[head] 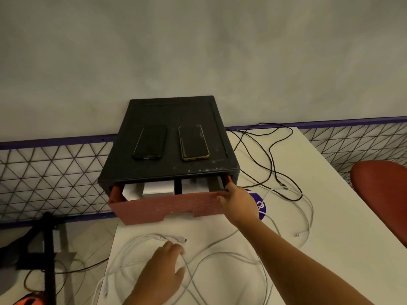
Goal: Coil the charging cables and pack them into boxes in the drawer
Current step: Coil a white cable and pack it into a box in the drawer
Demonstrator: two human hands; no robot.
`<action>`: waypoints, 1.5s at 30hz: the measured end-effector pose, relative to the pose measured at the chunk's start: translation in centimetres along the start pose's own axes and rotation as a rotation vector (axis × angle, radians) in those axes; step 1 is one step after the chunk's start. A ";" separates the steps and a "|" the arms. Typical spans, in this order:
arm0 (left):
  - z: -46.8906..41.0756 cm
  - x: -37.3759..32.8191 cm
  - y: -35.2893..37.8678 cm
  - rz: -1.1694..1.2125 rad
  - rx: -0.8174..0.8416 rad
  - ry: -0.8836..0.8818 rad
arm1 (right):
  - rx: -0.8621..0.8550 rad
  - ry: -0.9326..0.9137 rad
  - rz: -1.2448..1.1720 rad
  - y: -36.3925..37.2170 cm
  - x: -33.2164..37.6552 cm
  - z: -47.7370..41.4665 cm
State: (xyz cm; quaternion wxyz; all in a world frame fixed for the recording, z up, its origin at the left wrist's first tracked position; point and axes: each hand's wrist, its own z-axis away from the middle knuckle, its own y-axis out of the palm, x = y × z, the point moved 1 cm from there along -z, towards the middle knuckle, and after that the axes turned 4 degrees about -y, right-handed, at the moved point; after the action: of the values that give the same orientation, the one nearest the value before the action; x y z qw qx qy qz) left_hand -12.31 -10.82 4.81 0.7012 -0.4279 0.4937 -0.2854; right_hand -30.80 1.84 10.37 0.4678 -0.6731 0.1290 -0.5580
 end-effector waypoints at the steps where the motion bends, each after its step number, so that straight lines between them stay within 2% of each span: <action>1: 0.3 0.0 0.9 -0.034 0.147 -0.014 | -0.024 -0.004 -0.051 0.5 -0.2 0.4; 3: 0.7 -0.1 2.5 -0.091 0.317 -0.003 | -0.056 -0.026 -0.100 1.4 -1.0 2.1; 6: 1.4 -0.5 4.0 -0.152 0.384 0.019 | -0.037 -0.085 0.025 2.7 -3.3 6.1; 9: 1.6 -0.6 4.9 -0.192 0.345 0.027 | 0.254 -0.178 0.161 4.1 -6.3 10.4; 11: 1.6 -0.8 5.0 -0.192 0.300 0.035 | 0.417 -0.351 0.367 5.3 -8.0 12.5; 13: 1.6 -0.8 5.2 -0.186 0.251 0.043 | 0.386 -0.364 0.499 6.4 -9.6 13.8; 15: 1.5 -0.7 5.5 -0.196 0.226 0.052 | 0.295 -0.452 0.629 7.2 -10.2 14.6; 17: 1.5 -0.7 5.6 -0.189 0.201 0.047 | 0.314 -0.519 0.727 6.7 -10.4 15.3; 20: 1.4 -0.5 5.9 -0.183 0.150 0.061 | 0.272 -0.661 0.765 5.3 -10.2 15.1; 23: 1.4 -0.5 5.6 -0.103 0.029 0.122 | 0.209 -0.649 0.587 2.3 -9.0 14.3; 27: 0.8 -1.2 5.0 -0.024 -0.231 0.277 | 0.083 -0.533 0.197 -2.6 -5.6 13.1; 31: 0.2 -2.3 2.9 0.007 -0.363 0.270 | -0.138 -0.506 -0.084 -8.0 -2.6 12.3; 35: 0.3 -2.9 1.3 0.034 -0.266 0.157 | -0.382 -0.474 -0.305 -13.1 -0.7 11.9; 39: 0.5 -3.9 -0.3 0.151 -0.178 0.080 | -0.709 -0.441 -0.546 -17.9 -1.0 10.7; 43: 0.8 -5.9 -2.5 0.491 -0.083 -0.018 | -0.965 -0.387 -0.750 -21.6 -2.1 10.2; 45: 0.9 -7.3 -4.0 0.812 -0.080 -0.097 | -1.028 -0.339 -0.734 -22.6 -2.8 10.1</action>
State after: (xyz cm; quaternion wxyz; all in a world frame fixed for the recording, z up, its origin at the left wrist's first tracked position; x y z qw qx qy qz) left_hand -13.94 -6.38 11.74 0.7621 -0.2381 0.5996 0.0546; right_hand -30.85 20.65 26.73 -0.1208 -0.8901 0.0657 -0.4346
